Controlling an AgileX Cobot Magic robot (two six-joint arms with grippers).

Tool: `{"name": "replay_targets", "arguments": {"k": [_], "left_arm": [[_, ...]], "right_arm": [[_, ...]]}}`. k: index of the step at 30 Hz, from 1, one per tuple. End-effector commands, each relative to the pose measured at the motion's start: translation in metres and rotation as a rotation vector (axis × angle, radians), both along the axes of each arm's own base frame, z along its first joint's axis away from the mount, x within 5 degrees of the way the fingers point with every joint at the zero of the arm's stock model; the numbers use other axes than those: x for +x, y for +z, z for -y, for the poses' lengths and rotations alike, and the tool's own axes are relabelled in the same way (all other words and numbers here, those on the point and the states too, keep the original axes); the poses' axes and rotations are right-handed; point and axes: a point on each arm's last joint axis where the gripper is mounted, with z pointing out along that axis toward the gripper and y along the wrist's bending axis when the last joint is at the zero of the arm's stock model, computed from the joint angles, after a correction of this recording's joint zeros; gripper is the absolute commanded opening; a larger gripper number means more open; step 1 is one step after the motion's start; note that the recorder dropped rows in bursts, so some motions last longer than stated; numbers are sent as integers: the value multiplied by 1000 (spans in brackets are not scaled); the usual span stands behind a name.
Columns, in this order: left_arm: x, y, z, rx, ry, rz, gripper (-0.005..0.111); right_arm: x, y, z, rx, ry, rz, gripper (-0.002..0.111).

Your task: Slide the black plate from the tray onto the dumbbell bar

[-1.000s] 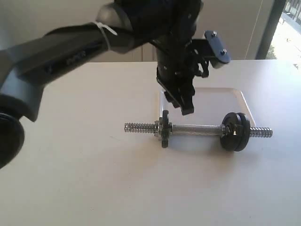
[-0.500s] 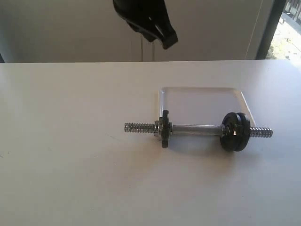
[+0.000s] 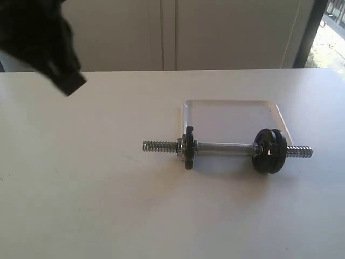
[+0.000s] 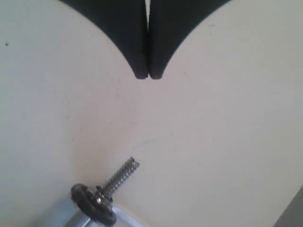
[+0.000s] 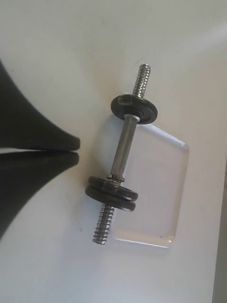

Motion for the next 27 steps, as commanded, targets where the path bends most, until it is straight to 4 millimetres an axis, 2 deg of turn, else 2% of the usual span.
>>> {"name": "replay_targets", "arguments": {"k": [1, 7, 12, 15, 27], "left_arm": [[-36, -19, -42, -90, 102, -11, 0], [-74, -57, -88, -275, 217, 42, 0], [-87, -85, -111, -361, 286, 107, 0], [-92, -91, -116, -359, 300, 90, 0], [-93, -90, -113, -396, 289, 76, 0]], "right_arm": [[2, 5, 0, 28, -10, 60, 1], [8, -3, -2, 66, -25, 96, 1], [9, -11, -2, 57, -26, 74, 1], [9, -11, -2, 58, -26, 76, 1], [9, -11, -2, 58, -26, 76, 1]]}}
